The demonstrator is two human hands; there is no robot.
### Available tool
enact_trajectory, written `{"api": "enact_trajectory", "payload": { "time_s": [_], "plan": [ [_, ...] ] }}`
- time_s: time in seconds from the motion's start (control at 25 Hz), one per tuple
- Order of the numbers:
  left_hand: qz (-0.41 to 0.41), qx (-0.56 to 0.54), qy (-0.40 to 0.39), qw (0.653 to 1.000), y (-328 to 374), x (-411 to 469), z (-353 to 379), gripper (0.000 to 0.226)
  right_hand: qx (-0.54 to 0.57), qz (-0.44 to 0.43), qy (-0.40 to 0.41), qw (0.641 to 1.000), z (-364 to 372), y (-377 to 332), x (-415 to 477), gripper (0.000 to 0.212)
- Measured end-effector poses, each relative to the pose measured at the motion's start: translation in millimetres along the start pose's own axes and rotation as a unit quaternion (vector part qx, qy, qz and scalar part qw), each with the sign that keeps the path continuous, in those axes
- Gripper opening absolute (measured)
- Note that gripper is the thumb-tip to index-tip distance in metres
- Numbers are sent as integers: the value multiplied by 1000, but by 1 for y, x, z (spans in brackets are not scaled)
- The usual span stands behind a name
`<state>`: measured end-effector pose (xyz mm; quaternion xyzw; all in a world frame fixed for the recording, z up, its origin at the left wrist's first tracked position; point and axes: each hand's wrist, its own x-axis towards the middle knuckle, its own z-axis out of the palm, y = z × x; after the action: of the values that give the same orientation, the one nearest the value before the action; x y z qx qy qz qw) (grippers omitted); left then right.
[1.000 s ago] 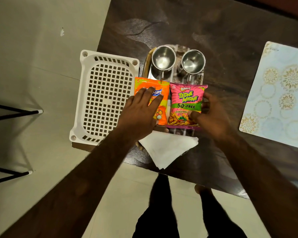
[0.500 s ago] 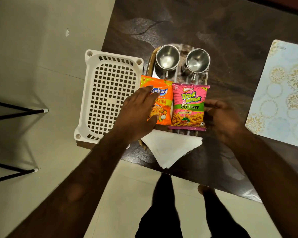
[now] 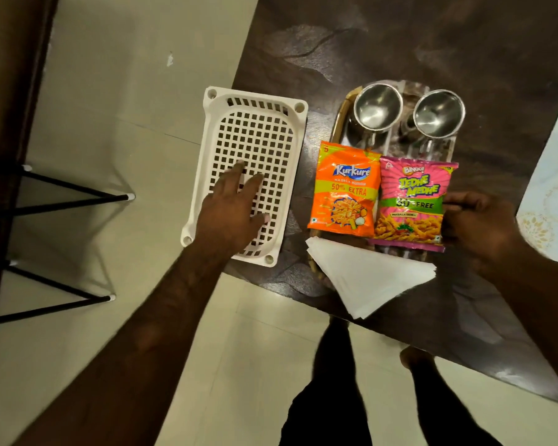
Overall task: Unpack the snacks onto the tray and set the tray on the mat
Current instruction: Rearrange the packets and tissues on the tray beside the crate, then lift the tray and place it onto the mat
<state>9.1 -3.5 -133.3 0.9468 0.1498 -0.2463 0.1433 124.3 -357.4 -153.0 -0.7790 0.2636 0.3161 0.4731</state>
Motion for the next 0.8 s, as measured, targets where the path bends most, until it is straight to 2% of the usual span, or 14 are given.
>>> {"api": "enact_trajectory", "payload": {
  "time_s": [0.12, 0.28, 0.72, 0.8],
  "plan": [
    [-4, -8, -14, 1000, -3, -6, 11, 92, -2, 7, -11, 1000, -8, 6, -6, 28],
    [14, 4, -26, 1000, -8, -20, 19, 97, 2, 17, -10, 1000, -9, 9, -7, 27],
    [0, -34, -27, 999, -3, -26, 14, 97, 6, 16, -4, 1000, -6, 10, -9, 28],
    [-14, -70, 27, 997, 9, -32, 9, 84, 5, 27, -15, 1000, -7, 9, -7, 30]
  ]
}}
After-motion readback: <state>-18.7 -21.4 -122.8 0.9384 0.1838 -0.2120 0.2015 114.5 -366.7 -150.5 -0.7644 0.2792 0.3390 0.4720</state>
